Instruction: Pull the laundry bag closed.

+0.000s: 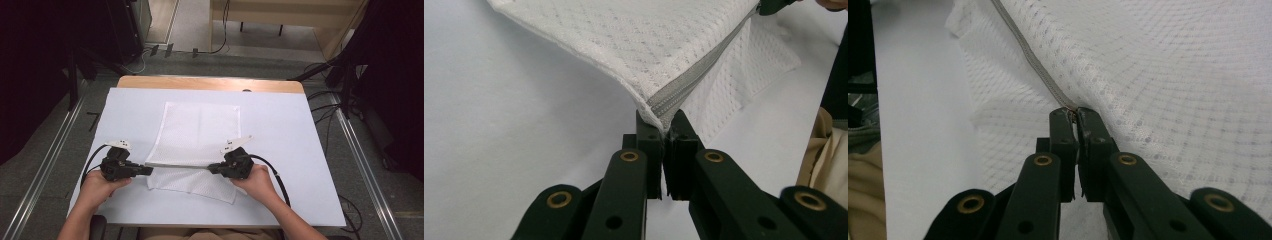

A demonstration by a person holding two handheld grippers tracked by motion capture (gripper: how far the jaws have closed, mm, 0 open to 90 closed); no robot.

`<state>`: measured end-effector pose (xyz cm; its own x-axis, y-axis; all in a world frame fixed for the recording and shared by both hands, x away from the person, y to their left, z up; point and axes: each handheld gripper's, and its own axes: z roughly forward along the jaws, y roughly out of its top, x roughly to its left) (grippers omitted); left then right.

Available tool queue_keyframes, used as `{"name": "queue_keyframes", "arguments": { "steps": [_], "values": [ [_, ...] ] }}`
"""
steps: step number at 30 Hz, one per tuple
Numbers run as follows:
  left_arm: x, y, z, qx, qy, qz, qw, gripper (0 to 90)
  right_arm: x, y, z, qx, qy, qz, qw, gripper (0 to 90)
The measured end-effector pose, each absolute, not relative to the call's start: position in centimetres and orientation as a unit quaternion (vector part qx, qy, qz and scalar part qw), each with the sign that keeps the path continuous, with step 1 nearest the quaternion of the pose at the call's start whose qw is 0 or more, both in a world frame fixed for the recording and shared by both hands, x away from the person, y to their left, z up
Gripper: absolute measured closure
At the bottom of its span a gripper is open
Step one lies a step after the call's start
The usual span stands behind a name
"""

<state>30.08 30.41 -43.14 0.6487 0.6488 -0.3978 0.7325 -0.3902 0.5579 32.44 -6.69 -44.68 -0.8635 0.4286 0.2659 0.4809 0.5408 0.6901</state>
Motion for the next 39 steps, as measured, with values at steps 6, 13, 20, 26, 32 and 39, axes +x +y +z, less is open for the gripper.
{"name": "queue_keyframes", "arguments": {
  "steps": [6,13,20,26,32,39],
  "values": [
    [30.1,30.5,-43.1,0.829,0.418,-0.056,0.366,87.8,32.4,-7.2,-44.7,-0.261,-0.878,-0.4,0.03,87.8],
    [30.1,30.6,-43.1,0.832,0.416,-0.058,0.363,87.7,32.5,-7.8,-44.7,-0.264,-0.876,-0.401,0.03,87.7],
    [30.0,30.7,-43.1,0.829,0.419,-0.057,0.365,87.8,32.5,-8.6,-44.6,-0.271,-0.876,-0.397,0.027,87.7],
    [30.1,30.7,-43.1,0.828,0.418,-0.063,0.369,87.8,32.4,-9.0,-44.5,-0.269,-0.878,-0.396,0.022,87.8],
    [30.1,30.9,-43.1,0.826,0.421,-0.065,0.369,87.9,32.4,-9.6,-44.5,-0.277,-0.876,-0.394,0.025,87.8],
    [30.1,31.1,-43.1,0.825,0.423,-0.064,0.369,87.9,32.5,-10.5,-44.6,-0.282,-0.875,-0.392,0.023,87.8]
  ]
}}
